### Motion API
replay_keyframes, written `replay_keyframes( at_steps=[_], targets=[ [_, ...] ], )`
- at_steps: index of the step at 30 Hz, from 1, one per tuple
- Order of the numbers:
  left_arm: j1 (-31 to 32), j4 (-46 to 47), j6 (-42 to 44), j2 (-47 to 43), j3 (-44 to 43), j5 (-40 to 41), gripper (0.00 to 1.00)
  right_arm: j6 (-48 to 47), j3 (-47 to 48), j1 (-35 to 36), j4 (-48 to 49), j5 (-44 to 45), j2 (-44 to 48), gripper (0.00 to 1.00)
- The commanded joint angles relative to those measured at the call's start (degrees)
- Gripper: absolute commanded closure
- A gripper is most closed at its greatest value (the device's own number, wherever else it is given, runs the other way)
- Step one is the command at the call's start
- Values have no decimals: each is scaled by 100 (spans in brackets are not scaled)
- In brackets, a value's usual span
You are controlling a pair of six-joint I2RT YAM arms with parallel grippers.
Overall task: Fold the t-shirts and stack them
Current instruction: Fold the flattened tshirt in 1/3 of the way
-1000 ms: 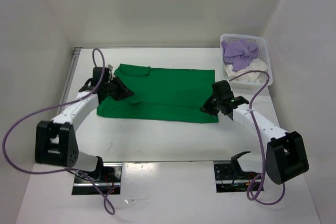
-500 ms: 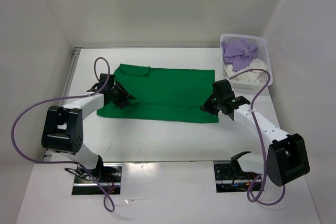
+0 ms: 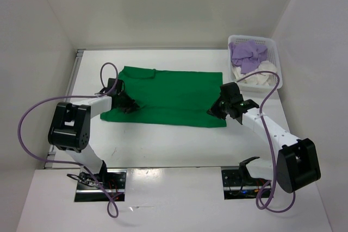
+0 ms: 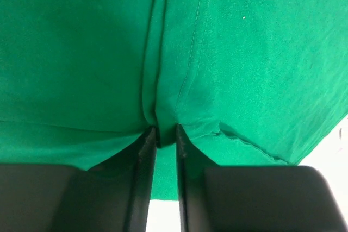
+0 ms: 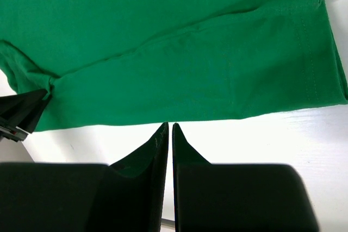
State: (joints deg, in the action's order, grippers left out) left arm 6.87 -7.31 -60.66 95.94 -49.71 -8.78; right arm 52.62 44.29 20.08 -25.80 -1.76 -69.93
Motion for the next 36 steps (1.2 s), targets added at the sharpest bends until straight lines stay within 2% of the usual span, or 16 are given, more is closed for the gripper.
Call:
replay_keyframes(
  at_steps=[1,9,14,22,24,25,27,29,30,32,33,35,36],
  targets=[
    [77,213,-139,100,-161,95,74,-129,221,49,119,9,85,90],
    [445,151,-86,152,-600,148,91,-129,220,49,119,9,32,90],
    [736,-34,134,565,-1320,490,91,-182,220,49,119,-44,-21,90],
    [736,-157,512,1137,-1901,623,68,-235,220,49,119,-44,-21,90],
    [807,-95,582,1216,-2007,570,58,-235,220,49,119,-44,-21,90],
    [859,-165,652,1216,-2059,570,46,-235,220,49,119,-44,-21,90],
    [859,-165,714,1200,-2113,570,40,-235,272,49,119,-44,-73,90],
    [859,-34,844,867,-2113,947,37,-235,273,49,119,-44,-73,90],
    [859,19,915,760,-2165,1078,39,-235,273,49,119,-44,-73,90],
    [668,-33,1039,628,-2358,1342,47,-235,273,49,119,-44,-73,90],
    [562,-34,1039,628,-2428,1343,60,-235,273,49,119,-96,-73,90],
    [255,107,987,628,-2429,1125,75,-287,273,49,171,-97,-126,90],
    [-112,194,830,688,-2429,1019,81,-287,273,49,172,-149,-126,90]
  ],
)
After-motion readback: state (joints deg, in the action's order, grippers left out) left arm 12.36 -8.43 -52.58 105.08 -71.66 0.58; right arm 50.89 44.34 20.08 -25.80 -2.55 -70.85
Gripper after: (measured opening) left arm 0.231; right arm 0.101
